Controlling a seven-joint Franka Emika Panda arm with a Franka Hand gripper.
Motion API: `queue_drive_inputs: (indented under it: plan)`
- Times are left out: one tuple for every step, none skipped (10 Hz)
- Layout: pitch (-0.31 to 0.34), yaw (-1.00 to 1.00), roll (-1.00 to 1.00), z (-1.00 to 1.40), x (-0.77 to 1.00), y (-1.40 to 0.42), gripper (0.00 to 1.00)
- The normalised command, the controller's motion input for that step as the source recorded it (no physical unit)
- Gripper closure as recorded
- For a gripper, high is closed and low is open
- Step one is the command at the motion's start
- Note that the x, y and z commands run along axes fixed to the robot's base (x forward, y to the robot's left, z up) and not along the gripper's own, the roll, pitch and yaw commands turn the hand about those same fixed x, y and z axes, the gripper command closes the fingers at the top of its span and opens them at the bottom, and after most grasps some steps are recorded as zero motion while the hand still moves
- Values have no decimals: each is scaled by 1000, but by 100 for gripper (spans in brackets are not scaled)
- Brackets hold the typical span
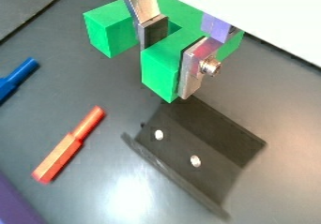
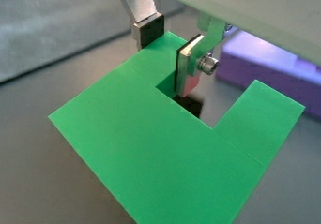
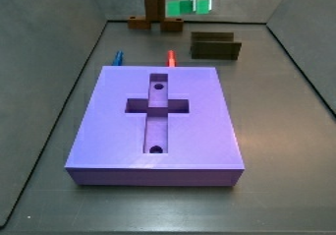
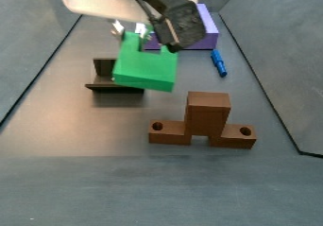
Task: Pick up the green object. Move up. Place the green object on the fixture. Regrasp the green object. Move to above the board. Insert the green object.
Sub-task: Place the green object on the fixture.
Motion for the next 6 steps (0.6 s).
queue_drive_inputs:
  plan:
    - [0,-11,-734,229,823,-60,100]
    - [-94,0,-726,0,697,0,100]
    - [-154,0,-806,-63,709,0,100]
    - [77,0,-803,26,914,-154,100]
    - [223,0,-777,189,874,-300,100]
    - [346,0,-794,163,854,-271,100]
